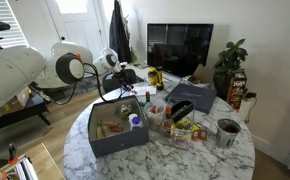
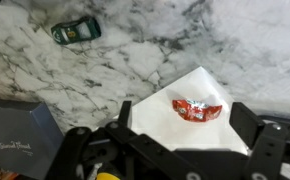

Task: Pick up the ketchup packet and put it into the box

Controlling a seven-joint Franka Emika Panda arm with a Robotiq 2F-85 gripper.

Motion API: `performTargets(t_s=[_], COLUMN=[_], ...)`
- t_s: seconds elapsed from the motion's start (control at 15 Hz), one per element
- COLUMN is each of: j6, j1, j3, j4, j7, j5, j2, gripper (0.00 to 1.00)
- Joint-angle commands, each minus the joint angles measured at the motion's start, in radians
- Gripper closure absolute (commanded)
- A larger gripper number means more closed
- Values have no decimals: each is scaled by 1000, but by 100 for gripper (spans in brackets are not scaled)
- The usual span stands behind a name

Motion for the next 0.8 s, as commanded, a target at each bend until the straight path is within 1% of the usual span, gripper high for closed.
performTargets(t_s=[0.0, 0.2, 0.27, 0.33, 0.6, 0.67, 0.73], j6=[34, 145, 140, 113, 133, 144, 142], j1=[7, 1, -3, 0, -2, -5, 0], j3=[-17, -22, -20, -12, -15, -7, -18], j4=[8, 34, 42, 0, 2, 11, 18], j7=[29, 20, 22, 4, 5, 0, 18], j5=[-15, -31, -21, -13, -13, -7, -14], j2=[18, 66, 77, 28, 48, 59, 66], gripper=[0, 0, 0, 0, 0, 0, 0])
